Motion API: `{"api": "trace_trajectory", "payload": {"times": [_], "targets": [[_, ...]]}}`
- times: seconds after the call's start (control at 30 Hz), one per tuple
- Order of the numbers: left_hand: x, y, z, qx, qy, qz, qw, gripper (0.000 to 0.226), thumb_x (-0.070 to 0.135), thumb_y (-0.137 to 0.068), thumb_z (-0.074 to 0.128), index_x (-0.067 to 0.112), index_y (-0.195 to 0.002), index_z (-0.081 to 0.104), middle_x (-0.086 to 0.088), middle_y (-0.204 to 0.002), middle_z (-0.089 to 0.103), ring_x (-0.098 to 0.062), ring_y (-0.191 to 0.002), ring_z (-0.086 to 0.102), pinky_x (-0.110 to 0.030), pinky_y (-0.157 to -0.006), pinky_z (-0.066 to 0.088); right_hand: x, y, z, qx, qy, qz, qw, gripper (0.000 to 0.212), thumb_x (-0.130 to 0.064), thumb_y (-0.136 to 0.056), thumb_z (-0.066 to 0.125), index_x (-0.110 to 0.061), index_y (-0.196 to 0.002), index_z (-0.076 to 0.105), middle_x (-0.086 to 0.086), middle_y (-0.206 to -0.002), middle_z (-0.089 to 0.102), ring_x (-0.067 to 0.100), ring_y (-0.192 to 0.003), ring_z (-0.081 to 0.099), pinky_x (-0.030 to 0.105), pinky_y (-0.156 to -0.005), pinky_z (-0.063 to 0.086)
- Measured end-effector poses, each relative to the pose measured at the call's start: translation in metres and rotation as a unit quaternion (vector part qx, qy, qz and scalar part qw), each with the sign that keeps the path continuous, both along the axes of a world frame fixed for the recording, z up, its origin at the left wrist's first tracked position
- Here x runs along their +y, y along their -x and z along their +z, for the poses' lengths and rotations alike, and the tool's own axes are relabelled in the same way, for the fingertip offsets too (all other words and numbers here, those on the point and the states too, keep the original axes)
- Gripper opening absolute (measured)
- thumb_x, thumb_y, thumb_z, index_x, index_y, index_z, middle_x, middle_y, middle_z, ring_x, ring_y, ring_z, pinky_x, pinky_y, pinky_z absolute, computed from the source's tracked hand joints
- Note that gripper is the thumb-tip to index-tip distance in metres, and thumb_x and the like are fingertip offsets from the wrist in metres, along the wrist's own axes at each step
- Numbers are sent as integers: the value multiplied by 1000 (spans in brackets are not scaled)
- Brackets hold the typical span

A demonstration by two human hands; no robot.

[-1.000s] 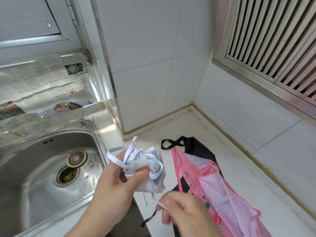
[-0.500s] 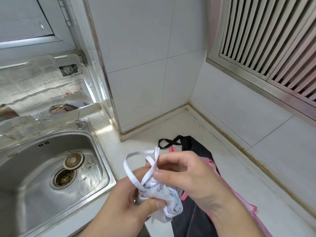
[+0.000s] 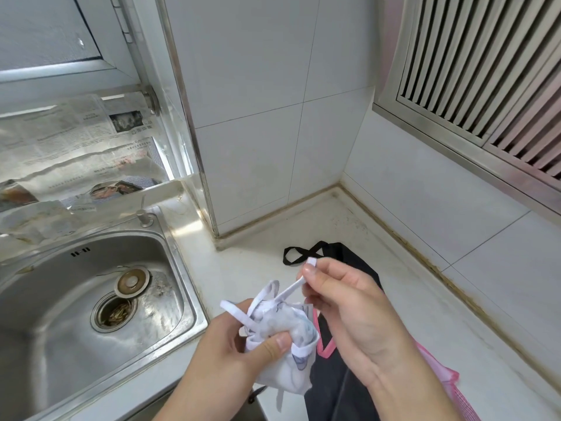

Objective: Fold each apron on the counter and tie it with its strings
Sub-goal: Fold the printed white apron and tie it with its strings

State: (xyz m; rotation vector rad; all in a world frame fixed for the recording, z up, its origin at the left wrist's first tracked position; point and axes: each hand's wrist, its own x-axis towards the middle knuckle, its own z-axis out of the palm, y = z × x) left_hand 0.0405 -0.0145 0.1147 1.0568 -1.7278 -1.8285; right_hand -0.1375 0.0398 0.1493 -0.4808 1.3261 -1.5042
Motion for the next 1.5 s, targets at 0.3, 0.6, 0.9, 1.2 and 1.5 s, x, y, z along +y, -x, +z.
{"api": "trace_trajectory", "payload": {"times": [0.3, 0.6, 0.9, 1.2, 1.5], "targets": [[-17, 10, 8, 21, -65, 152, 986, 9, 10, -90, 77, 8, -82, 81, -9, -77, 77, -20, -68, 74, -23, -57, 54, 28, -23, 16, 144, 83, 46, 985, 28, -37, -92, 69, -15, -76, 76, 6, -63, 58, 18, -64, 53, 23, -67, 44], [-23, 17, 25, 106, -251, 122, 954, 30, 17, -96, 64, -8, -101, 78, -29, -103, 76, -40, -95, 76, -36, -75, 62, 49, -57, -34, 127, 4, 71, 989, 28, -38, -84, 69, -14, -83, 83, 15, -68, 66, 26, -59, 61, 36, -64, 53], [-15, 22, 18, 144, -389, 117, 902, 34, 3, -94, 53, -13, -119, 70, -34, -123, 68, -49, -112, 69, -61, -101, 54, 49, -60, -61, 158, -64, -119, 978, 30, -35, -66, 86, -12, -57, 69, 13, -50, 60, 20, -46, 52, 29, -53, 43], [-11, 22, 5, 244, -479, 161, 827, 48, 2, -80, 47, -5, -124, 63, -33, -122, 66, -47, -102, 69, -64, -109, 43, 49, -55, -72, 164, -43, -143, 975, 37, -46, -58, 84, -16, -59, 62, 7, -48, 52, 17, -48, 46, 26, -53, 39], [-9, 16, 3, 348, -438, 128, 819, 36, 10, -86, 39, 3, -111, 65, -29, -116, 63, -48, -101, 65, -60, -88, 50, 49, -55, -71, 203, -54, -144, 967, 40, -53, -59, 80, -20, -57, 57, 3, -51, 53, 14, -51, 46, 29, -57, 41]]}}
